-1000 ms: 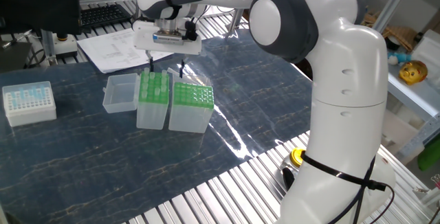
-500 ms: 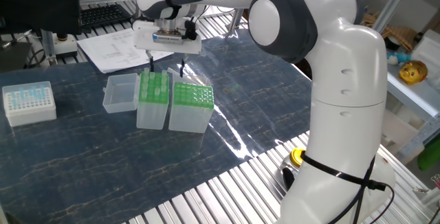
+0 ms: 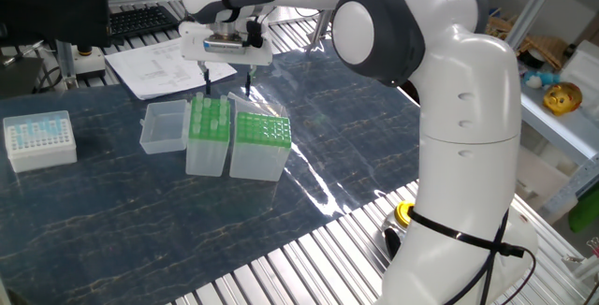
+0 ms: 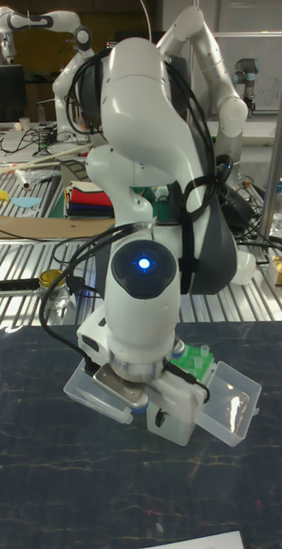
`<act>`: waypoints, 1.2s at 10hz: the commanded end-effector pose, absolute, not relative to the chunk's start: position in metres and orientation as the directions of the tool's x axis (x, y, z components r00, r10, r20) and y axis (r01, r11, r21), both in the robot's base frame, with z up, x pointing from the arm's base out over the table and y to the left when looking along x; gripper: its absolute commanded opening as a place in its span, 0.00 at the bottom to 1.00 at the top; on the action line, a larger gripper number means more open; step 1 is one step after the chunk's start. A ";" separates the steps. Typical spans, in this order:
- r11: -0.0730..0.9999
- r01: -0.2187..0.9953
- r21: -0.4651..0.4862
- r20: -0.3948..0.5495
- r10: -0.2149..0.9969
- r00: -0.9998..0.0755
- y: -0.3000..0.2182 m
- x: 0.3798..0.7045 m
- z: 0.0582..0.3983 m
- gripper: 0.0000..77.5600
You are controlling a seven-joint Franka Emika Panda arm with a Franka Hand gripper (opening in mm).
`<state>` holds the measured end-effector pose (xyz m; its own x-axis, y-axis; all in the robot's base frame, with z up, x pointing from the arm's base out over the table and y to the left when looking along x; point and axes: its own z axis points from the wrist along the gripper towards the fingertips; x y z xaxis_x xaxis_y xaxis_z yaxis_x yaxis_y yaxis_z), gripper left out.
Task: Transfer all large pipette tips from one holder to another
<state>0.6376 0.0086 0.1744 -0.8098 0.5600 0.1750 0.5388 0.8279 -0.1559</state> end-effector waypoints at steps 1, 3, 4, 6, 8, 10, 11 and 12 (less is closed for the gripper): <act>0.820 0.546 -0.173 0.145 0.570 -0.809 0.011 0.645 0.167 1.00; 0.817 0.539 -0.203 0.129 0.568 -0.813 0.010 0.648 0.167 1.00; 0.813 0.543 -0.210 0.123 0.573 -0.811 0.011 0.648 0.165 1.00; 0.800 0.547 -0.247 0.096 0.582 -0.808 0.013 0.650 0.160 1.00; 0.794 0.542 -0.276 0.082 0.582 -0.809 0.013 0.650 0.159 1.00; 0.789 0.540 -0.294 0.074 0.581 -0.810 0.013 0.651 0.158 1.00; 0.788 0.540 -0.295 0.074 0.583 -0.809 0.013 0.651 0.157 1.00; 0.785 0.538 -0.306 0.070 0.582 -0.810 0.012 0.651 0.155 1.00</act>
<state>0.6494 0.0126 0.1562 -0.8095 0.5816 0.0798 0.5388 0.7900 -0.2925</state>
